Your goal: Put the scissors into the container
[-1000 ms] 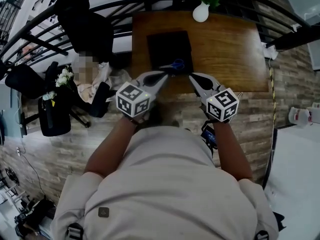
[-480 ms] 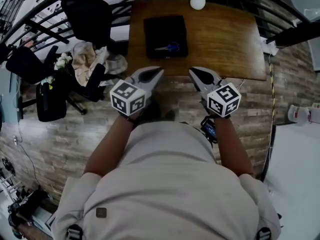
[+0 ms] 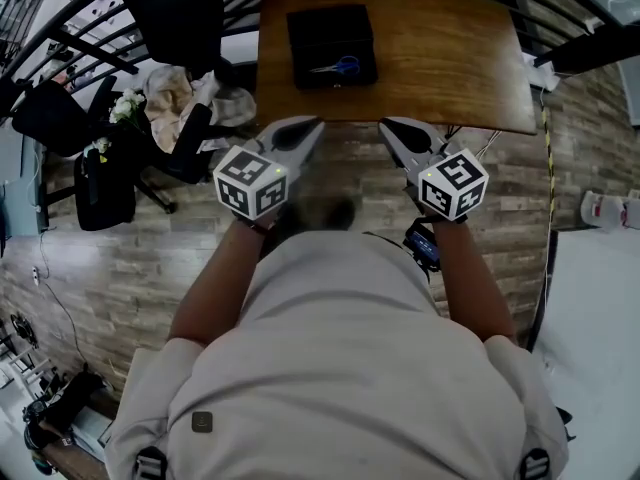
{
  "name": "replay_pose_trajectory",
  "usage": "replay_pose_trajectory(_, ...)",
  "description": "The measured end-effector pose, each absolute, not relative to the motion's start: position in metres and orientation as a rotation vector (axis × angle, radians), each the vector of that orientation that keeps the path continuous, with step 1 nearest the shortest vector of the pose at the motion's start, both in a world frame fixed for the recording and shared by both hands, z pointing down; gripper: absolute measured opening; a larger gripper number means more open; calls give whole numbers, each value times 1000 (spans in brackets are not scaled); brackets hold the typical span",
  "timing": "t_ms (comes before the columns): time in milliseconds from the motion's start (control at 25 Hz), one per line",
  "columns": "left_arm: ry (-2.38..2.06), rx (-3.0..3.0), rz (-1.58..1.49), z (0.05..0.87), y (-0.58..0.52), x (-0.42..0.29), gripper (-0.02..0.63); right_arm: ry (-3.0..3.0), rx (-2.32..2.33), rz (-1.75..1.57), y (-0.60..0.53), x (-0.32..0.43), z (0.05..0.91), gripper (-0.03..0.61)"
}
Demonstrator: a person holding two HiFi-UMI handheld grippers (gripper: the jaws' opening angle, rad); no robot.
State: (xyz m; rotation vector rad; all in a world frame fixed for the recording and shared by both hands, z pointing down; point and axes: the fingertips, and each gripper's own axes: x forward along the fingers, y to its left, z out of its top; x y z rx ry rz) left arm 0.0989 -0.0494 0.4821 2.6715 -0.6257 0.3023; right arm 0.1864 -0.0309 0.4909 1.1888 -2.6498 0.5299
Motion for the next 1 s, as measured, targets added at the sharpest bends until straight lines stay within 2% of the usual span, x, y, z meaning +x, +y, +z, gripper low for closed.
replay_pose_trajectory(400,-548,2713,310,472,-25,64,3,-2628,1271,519,-5,153,479,6)
replay_pose_trajectory(1000,-433,2777,325,452,14,-23,3,-2616,1376,498,45,57,454,6)
